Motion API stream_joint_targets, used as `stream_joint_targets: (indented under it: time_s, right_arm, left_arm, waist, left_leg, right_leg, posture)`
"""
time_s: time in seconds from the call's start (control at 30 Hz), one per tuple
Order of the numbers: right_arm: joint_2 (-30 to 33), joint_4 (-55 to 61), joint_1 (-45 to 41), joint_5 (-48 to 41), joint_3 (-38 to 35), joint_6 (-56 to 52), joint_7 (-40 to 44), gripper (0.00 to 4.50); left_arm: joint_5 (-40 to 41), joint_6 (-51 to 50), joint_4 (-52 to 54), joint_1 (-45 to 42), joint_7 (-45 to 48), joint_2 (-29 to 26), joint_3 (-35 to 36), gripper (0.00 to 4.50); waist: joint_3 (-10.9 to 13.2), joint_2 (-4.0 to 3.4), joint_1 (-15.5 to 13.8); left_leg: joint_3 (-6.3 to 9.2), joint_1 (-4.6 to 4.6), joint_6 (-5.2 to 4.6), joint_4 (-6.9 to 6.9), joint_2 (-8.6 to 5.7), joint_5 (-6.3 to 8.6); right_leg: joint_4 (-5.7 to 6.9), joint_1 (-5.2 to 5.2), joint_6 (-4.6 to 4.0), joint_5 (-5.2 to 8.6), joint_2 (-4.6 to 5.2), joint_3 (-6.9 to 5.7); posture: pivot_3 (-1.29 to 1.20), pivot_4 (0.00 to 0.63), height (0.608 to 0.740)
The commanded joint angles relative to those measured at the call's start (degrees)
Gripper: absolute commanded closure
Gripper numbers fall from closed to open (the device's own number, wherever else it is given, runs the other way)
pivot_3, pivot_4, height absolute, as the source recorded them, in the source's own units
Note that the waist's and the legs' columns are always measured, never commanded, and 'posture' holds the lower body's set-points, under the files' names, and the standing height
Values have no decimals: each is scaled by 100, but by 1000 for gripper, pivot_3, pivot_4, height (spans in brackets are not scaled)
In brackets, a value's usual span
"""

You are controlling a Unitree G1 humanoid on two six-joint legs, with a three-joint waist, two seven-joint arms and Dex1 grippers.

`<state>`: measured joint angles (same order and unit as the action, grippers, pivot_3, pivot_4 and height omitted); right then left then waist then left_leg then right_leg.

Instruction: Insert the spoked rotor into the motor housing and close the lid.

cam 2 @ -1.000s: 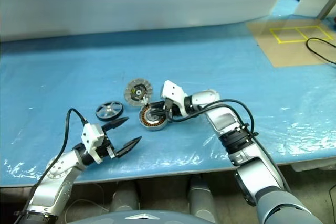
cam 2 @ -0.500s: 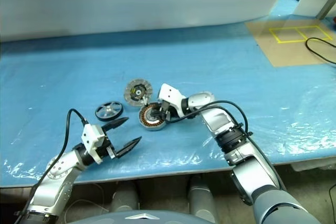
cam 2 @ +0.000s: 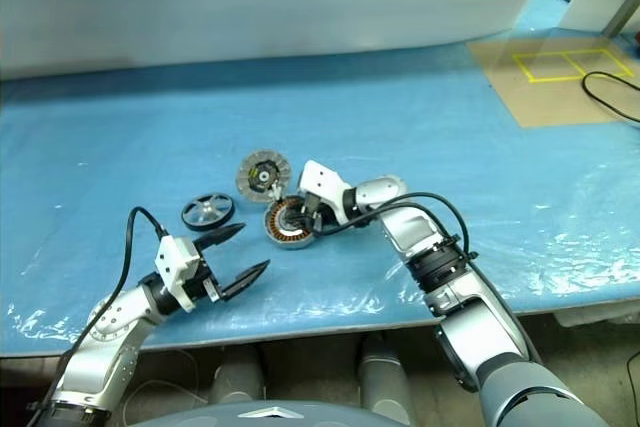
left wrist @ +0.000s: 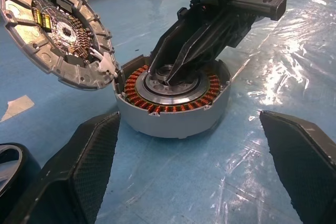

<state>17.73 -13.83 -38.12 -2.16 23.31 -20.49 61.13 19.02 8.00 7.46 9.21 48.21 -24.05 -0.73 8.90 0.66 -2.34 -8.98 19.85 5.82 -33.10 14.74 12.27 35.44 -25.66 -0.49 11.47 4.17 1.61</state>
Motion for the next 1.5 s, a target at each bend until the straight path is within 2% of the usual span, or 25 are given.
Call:
stream_joint_targets:
  time_s: [0.03,1.5]
  right_arm:
    - [40,150,16,-36,-36,52,33,3919]
    - [-113,65,83,-66,-67,39,-122,3919]
  left_arm:
    - [13,0,171,-39,-1,-33,-14,0]
    - [9,-28,176,-44,-28,-23,-74,0]
  waist:
    - [0,0,1]
    - [0,0,1]
  left_leg:
    - [0,0,0,0,0,0]
    - [0,-6,0,-1,1,0]
  right_leg:
    - [0,0,0,0,0,0]
    - [9,0,0,0,0,2]
  posture:
    - [0,150,740]
    - [0,150,740]
